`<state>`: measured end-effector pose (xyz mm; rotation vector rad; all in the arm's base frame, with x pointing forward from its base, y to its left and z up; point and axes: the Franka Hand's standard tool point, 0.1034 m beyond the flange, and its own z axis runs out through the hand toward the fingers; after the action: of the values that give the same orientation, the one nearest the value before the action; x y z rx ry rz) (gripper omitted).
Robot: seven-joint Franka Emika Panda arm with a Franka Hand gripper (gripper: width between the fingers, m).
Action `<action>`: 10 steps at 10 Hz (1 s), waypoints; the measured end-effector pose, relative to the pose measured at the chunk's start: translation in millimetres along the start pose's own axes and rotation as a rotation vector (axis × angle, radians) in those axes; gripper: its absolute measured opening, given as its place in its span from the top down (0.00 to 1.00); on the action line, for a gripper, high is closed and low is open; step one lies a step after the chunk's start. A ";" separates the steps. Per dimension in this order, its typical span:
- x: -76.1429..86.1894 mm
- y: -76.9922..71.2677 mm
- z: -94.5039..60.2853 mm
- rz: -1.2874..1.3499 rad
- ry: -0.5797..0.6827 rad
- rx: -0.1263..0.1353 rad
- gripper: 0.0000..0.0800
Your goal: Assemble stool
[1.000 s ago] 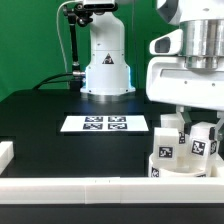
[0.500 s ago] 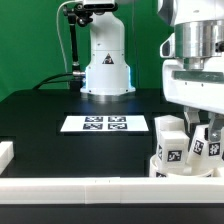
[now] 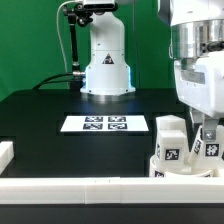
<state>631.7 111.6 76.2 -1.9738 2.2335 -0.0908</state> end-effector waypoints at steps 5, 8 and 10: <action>-2.1 -2.9 -0.7 0.336 -0.025 0.039 0.57; -4.5 -1.4 0.2 0.326 -0.034 0.036 0.56; -4.4 -1.6 0.0 0.315 -0.034 0.036 0.22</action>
Offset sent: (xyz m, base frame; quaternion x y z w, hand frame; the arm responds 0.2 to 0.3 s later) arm -0.0017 0.0038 -0.0007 0.0323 -0.0030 0.1537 0.9876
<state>633.8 115.7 76.7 -1.5696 2.4677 -0.0577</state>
